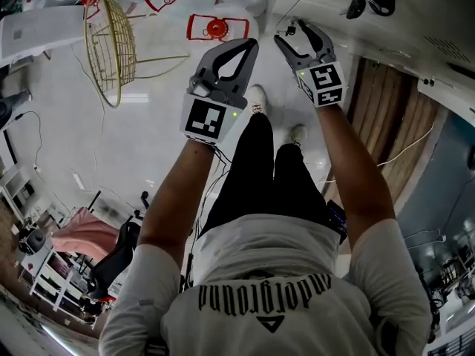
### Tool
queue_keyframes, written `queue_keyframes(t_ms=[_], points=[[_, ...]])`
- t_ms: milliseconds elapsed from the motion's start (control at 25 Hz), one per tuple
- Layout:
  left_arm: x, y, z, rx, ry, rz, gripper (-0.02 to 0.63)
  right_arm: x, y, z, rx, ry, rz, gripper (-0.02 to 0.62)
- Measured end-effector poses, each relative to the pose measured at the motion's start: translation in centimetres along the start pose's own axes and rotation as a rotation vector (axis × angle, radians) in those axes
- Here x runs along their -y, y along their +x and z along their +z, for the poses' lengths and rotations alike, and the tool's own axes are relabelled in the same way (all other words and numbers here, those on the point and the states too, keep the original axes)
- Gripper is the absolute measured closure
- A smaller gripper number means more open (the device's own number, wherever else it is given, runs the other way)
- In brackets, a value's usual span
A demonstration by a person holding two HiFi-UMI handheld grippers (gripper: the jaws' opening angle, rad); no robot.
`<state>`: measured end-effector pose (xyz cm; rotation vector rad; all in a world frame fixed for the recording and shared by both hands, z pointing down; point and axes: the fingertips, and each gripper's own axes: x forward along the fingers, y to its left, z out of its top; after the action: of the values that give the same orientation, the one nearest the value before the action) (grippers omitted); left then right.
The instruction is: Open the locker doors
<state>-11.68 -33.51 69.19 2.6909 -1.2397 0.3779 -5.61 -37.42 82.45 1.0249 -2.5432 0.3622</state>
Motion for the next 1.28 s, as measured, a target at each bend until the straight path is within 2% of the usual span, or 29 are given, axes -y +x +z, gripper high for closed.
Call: queue_keyframes(t_ms=[120,160,360,680,960,1280], points=[[0.0,0.3,-0.3,-0.005,-0.004,-0.013,0.598,0.0,1.0,0.6,0.005,-0.022,-0.010,0.313],[0.1,0.4,-0.5,-0.004,-0.001,-0.017,0.598,0.0,1.3,0.7,0.008,-0.030,-0.019,0.334],[0.6,0.8,-0.9,0.007,-0.005,-0.032,0.598,-0.1,1.4,0.1,0.005,-0.053,-0.032,0.318],[0.8,0.3,-1.2,0.011,0.028,-0.040,0.598,-0.7,1.0,0.1,-0.008,-0.054,-0.026,0.321],[2.0,-0.9,-1.6,0.005,0.040,-0.035,0.598,-3.4,-2.1,-1.7,-0.010,-0.035,-0.034,0.334],[6.3,-2.2,-1.9,-0.006,0.047,-0.066,0.598,-5.4,-7.6,-4.6,-0.021,0.040,-0.117,0.350]])
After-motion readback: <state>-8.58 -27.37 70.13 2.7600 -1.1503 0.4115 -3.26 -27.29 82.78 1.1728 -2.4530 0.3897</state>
